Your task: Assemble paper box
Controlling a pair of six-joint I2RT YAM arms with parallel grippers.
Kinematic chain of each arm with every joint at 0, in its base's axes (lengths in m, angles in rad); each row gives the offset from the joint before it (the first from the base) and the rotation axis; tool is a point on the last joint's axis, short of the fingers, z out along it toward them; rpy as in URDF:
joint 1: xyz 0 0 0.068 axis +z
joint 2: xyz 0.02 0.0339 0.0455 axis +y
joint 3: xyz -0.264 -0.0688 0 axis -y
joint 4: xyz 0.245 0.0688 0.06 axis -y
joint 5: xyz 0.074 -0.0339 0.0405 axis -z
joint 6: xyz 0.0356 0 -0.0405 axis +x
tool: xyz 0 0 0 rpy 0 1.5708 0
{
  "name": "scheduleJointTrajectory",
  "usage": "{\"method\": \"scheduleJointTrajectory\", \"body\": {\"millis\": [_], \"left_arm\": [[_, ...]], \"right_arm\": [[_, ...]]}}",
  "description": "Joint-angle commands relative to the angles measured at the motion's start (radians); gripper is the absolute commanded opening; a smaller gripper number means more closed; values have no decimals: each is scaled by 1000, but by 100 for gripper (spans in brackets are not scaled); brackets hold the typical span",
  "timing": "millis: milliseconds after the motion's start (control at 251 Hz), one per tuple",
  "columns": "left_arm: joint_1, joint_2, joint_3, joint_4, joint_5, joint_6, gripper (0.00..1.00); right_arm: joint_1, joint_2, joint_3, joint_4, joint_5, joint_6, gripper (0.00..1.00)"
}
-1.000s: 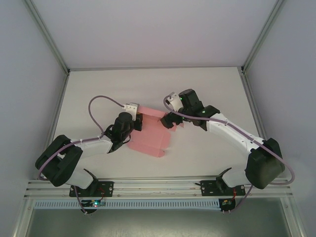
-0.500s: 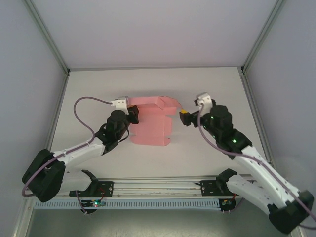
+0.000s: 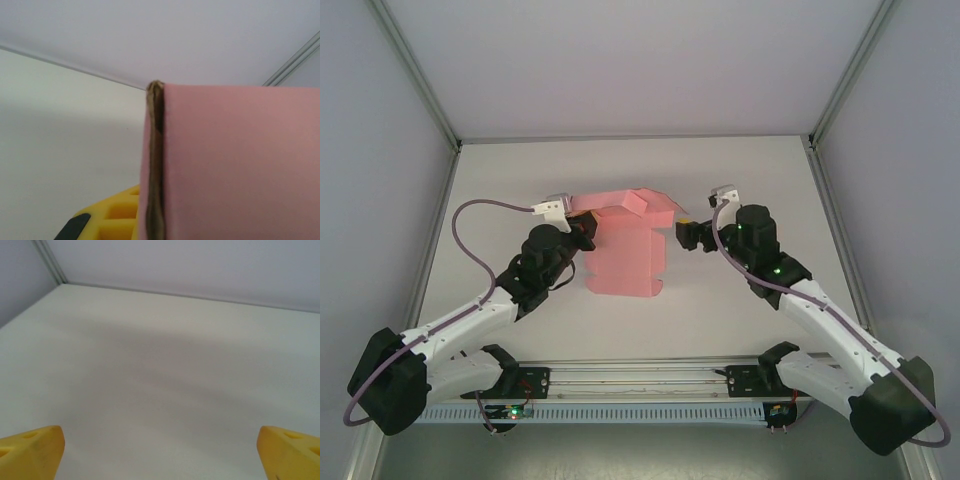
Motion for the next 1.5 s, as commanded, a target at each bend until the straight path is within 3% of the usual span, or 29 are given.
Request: {"method": "scheduleJointTrajectory", "body": {"millis": [0,239,463,599,806,930,1038,1137,1237,1385,1496], "left_arm": [[-2,5,8,-10,18,9,0],[-2,53,27,-2,32,26,0],[-3,83,24,52,126,54,0],[-3,68,16,40,89,56,0],[18,43,7,-54,-35,67,0],[57,35,-5,-86,23,92,0],[82,19,-5,-115,102,127,0],[90,4,-7,-132,170,154,0],[89,-1,-9,-134,237,169,0],[89,6,-12,-128,263,173,0],[89,3,-16,-115,274,178,0]], "right_arm": [[-3,22,50,103,-125,19,98],[55,74,64,114,-172,-3,98],[103,150,76,133,-18,-42,98],[115,148,76,90,52,-77,98],[96,-28,14,-93,114,-134,98],[41,-196,-61,-168,121,-140,98],[-70,-273,-73,-217,152,-89,98],[-199,-248,-33,-215,4,-85,98],[-268,-161,43,-194,-248,-141,94],[-257,-9,120,-127,-700,-178,83],[-171,81,164,-151,-757,-276,76]]}}
